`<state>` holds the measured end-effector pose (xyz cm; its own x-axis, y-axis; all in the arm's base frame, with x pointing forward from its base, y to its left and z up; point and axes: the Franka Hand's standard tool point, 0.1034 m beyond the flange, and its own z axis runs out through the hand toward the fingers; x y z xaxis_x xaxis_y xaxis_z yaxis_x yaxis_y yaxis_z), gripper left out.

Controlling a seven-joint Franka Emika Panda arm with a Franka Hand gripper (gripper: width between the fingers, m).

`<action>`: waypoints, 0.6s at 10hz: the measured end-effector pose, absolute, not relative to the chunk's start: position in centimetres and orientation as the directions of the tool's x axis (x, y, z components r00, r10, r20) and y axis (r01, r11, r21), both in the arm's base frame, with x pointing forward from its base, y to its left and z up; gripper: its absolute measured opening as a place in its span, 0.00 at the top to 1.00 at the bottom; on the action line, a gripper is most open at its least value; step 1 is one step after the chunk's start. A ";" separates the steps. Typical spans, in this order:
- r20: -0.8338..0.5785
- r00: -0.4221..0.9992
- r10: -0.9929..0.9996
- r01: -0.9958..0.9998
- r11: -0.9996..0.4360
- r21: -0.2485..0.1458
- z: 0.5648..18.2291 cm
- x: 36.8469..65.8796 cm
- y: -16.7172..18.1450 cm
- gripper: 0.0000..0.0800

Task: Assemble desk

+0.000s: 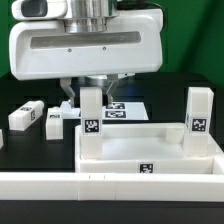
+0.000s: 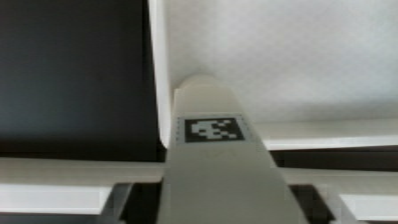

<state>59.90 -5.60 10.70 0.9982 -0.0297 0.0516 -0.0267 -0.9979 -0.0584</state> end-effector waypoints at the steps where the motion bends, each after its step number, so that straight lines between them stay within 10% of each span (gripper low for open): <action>1: 0.044 0.987 -0.157 -0.154 -0.986 -0.065 10.7 59.9 -5.7 0.64; 6: 0.010 0.822 -0.570 -0.566 -0.818 -0.097 10.6 59.9 -5.8 0.64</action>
Offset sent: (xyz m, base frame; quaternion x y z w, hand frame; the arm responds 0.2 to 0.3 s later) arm -0.0086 -0.0039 -0.0082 0.0221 -0.0134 0.2952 0.9551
